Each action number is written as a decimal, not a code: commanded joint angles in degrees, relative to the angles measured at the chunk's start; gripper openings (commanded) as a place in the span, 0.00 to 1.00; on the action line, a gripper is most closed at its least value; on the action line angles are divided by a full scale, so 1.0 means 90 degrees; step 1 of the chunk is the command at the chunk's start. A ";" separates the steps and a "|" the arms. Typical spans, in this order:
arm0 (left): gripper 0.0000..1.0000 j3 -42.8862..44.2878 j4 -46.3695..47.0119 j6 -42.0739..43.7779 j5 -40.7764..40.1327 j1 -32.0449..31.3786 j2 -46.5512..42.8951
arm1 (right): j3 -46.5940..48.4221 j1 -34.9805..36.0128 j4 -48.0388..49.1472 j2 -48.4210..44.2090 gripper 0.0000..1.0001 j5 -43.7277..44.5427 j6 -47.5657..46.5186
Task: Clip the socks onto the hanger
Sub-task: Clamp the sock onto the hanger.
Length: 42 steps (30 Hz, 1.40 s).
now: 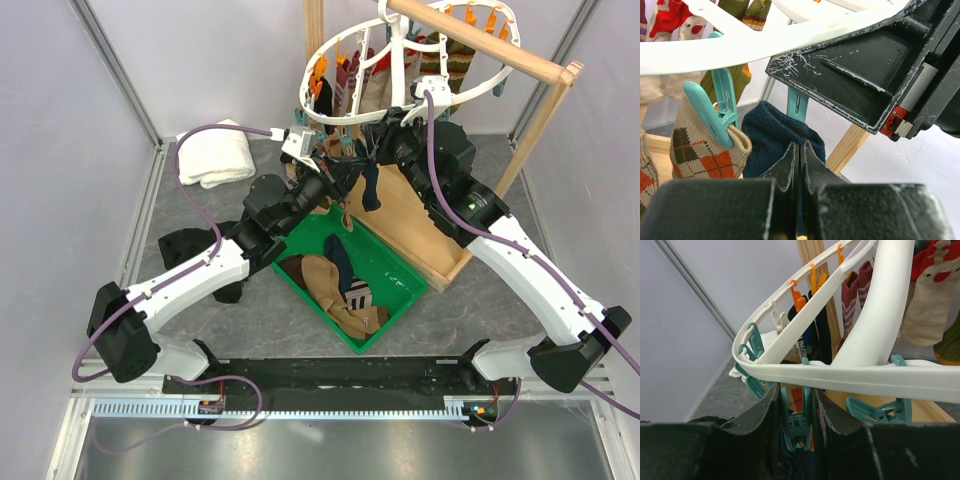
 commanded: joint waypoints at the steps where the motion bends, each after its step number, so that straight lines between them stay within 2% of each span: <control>1: 0.02 0.0045 0.0251 -0.0181 0.0035 0.0032 -0.0013 | -0.0076 0.0068 -0.0329 -0.0164 0.00 -0.0348 0.0162; 23: 0.02 0.0142 0.0085 -0.0191 -0.0024 0.0042 0.0143 | -0.0125 0.0028 -0.0232 -0.0135 0.00 -0.0543 0.0299; 42: 0.02 0.0395 0.0388 -0.0025 0.0084 0.0042 0.0035 | -0.0252 -0.0001 -0.0183 -0.0115 0.00 -0.0709 0.0416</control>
